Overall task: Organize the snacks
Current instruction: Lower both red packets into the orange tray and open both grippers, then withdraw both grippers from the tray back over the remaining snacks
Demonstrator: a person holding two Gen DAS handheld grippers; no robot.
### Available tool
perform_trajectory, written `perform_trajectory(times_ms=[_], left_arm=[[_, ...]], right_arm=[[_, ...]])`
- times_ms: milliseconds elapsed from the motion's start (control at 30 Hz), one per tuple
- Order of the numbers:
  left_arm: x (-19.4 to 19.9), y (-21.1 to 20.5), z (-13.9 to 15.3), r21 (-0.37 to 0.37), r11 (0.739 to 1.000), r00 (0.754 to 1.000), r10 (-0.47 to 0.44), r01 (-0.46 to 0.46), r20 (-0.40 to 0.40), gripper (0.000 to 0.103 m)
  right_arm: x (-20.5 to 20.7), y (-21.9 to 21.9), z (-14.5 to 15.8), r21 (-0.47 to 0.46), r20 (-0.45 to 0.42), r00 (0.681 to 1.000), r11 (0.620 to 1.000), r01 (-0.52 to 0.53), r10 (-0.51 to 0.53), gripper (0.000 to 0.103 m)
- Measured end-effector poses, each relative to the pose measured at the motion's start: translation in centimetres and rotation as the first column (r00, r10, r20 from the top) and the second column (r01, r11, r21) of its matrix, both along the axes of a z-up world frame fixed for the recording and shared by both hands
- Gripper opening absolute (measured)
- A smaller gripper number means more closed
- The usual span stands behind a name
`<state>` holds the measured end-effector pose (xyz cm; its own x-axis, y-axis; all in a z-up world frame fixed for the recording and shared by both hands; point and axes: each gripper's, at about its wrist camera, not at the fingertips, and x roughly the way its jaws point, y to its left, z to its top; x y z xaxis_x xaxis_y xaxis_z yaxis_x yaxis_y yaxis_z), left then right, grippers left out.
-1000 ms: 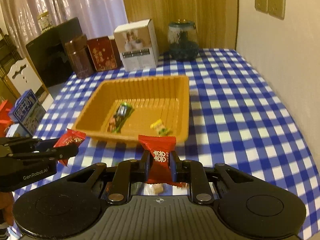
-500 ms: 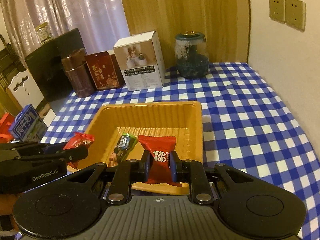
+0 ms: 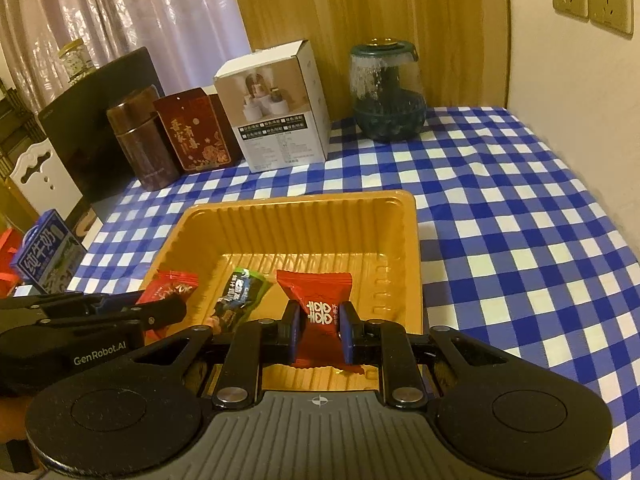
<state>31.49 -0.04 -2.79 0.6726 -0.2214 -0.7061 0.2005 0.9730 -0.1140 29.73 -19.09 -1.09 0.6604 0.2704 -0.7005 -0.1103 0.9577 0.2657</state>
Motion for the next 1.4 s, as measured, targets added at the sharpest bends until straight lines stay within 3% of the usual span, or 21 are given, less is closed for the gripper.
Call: perform_trajectory(times_ms=[500,567,633,700,733,967,1300,1400], left_arm=[[1.7,-0.4,-1.3,-0.021,1.000,1.000,-0.015,0.015,0.003,0.027],[1.8,-0.5,-1.4,-0.020,1.000,1.000,-0.013,0.013,0.005,0.033],[1.7,-0.5,-1.4,-0.016,1.000,1.000,-0.006,0.006,0.011,0.053],[1.5,-0.4,-1.2,-0.019,1.000,1.000,-0.009,0.009,0.019,0.053],[1.3,-0.3,-1.1,-0.020,1.000,1.000,-0.010,0.010,0.021,0.053],[-0.7,0.4,0.5,-0.028,0.999,0.999,0.019,-0.018,0.050,0.054],[-8.3,0.7,2.9,-0.037,0.999,0.997,0.031,-0.028,0.076,0.081],[-11.1,0.9,3.3,-0.030,0.999,0.996,0.031,-0.029,0.079,0.085]], right_arm=[[1.1,0.3,-1.4,0.043,0.014,1.000,0.999,-0.003,0.002,0.021],[1.3,0.3,-1.6,0.058,0.022,1.000,0.998,-0.005,0.004,0.021],[1.5,0.3,-1.7,0.075,0.021,1.000,0.997,0.000,-0.002,0.025],[1.3,0.2,-1.7,0.087,0.033,0.999,0.996,-0.003,0.000,0.044],[1.2,0.2,-1.6,0.088,0.038,0.999,0.996,-0.003,0.000,0.046],[-0.1,-0.3,-0.2,0.062,0.047,0.999,0.998,0.014,-0.017,0.046],[-6.5,-1.7,3.4,0.044,0.081,0.996,0.998,0.045,-0.048,0.047],[-9.5,-2.5,4.0,0.038,0.087,0.994,0.997,0.059,-0.063,0.048]])
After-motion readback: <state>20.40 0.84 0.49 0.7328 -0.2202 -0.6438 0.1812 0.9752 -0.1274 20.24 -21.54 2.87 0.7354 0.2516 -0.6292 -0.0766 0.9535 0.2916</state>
